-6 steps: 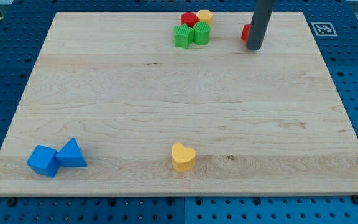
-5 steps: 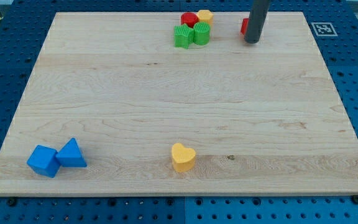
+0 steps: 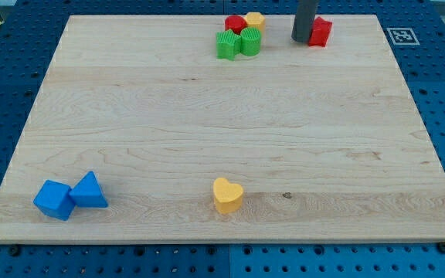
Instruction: Slide the red star to the top right
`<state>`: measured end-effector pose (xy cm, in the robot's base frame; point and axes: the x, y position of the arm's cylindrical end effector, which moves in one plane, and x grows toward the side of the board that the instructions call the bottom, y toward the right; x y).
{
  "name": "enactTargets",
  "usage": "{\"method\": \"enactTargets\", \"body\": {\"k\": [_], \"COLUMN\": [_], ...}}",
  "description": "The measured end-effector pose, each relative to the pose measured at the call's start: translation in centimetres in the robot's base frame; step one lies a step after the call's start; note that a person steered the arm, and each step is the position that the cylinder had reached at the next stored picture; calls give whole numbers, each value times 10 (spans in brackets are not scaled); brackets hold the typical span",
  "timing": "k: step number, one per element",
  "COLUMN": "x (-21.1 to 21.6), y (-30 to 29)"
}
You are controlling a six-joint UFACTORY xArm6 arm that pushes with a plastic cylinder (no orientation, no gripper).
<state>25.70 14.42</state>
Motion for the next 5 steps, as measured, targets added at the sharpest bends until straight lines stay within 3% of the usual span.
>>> {"method": "enactTargets", "body": {"k": [5], "x": [3], "y": [73]}}
